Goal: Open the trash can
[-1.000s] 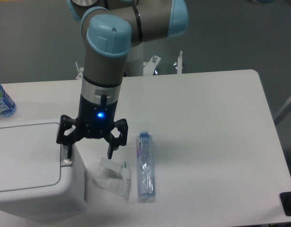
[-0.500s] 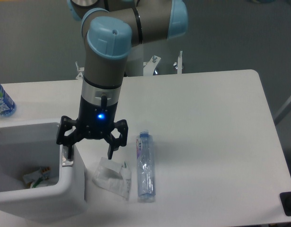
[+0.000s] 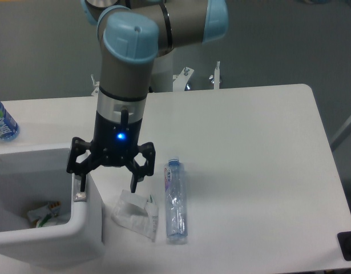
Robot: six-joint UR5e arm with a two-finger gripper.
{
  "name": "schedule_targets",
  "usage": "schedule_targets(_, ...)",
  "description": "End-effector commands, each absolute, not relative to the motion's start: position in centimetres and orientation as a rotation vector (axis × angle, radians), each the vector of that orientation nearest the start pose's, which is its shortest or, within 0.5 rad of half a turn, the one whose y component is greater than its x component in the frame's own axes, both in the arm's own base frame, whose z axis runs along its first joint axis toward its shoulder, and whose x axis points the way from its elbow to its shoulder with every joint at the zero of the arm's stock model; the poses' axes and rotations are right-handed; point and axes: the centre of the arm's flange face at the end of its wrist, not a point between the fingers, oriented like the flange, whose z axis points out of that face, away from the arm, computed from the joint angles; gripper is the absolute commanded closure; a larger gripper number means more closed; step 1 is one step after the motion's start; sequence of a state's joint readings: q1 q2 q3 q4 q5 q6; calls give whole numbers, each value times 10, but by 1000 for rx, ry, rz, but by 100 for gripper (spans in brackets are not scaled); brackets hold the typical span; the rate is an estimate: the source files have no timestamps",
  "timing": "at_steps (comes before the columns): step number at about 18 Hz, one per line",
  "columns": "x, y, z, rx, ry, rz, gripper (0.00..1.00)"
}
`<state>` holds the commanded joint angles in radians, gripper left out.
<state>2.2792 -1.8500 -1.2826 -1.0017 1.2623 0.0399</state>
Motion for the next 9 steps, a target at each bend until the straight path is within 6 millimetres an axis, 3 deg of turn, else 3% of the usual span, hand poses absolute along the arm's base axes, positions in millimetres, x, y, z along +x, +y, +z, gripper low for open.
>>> schedule_targets(4, -336, 571, 587, -2339, -758, 151, 0)
schedule_targets(9, -376, 539, 599, -2352, -716, 329, 0)
